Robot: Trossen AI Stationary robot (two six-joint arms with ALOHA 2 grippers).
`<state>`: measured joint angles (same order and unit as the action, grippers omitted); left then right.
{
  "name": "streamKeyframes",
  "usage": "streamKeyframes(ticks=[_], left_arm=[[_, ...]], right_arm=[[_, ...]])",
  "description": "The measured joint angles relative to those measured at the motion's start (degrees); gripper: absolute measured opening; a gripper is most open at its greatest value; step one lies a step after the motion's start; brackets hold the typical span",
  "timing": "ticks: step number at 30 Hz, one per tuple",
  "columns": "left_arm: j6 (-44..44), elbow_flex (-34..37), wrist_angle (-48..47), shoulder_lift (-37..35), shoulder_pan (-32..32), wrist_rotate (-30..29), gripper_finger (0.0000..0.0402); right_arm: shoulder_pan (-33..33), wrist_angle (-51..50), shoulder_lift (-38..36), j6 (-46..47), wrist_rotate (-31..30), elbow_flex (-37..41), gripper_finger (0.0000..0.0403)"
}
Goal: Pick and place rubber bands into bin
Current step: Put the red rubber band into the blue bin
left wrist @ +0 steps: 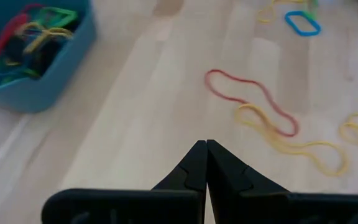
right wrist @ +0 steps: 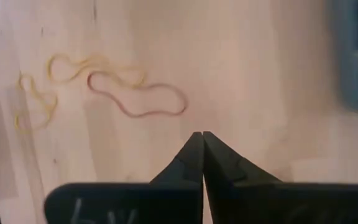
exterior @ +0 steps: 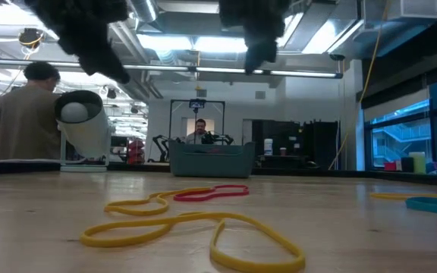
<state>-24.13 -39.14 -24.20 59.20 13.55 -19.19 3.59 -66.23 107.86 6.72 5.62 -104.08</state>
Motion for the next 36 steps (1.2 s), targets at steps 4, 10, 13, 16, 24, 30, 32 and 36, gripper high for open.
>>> streamKeyframes(ticks=[4, 10, 13, 16, 24, 30, 32, 36], left_arm=[[-1.22, -7.19, 0.04, 9.08, 3.83, -1.15, 0.0002], [-1.24, -20.18, -1.79, 23.7, 6.55, -3.7, 0.0002], [-1.92, -27.31, -6.13, 30.46, 6.66, -3.79, 0.0002], [-2.14, -34.57, -10.6, 36.85, 6.29, -4.64, 0.0003], [-2.35, -50.95, -22.51, 49.98, 1.63, -2.05, 0.0028], [-4.41, -55.09, -23.84, 55.87, -4.29, 1.74, 0.0074], [-7.15, -55.1, -24.01, 57.04, -6.21, 3.26, 0.0087], [-9.7, -55.12, -24.08, 59.17, -9.31, 6.98, 0.01]], right_arm=[[-4.21, 8.27, -7.39, 3.76, -0.19, 15.01, 0.0006], [-10.15, 24.01, -22.3, 13.88, -0.1, 38.13, 0.0003], [-12.92, 29.28, -29.06, 20.28, -0.46, 47.47, 0.0004], [-15.88, 32.2, -34.67, 25.77, -1.64, 54.83, 0.0003], [-22.89, 35.09, -43.58, 34.9, -6.54, 65.68, 0.0004], [-26.14, 35.68, -44.82, 36.49, -8.63, 67.15, 0.0004], [-26.98, 35.81, -44.82, 36.43, -8.65, 67.15, 0.0004], [-28.42, 35.83, -44.82, 36.24, -9.07, 67.15, 0.0005]])
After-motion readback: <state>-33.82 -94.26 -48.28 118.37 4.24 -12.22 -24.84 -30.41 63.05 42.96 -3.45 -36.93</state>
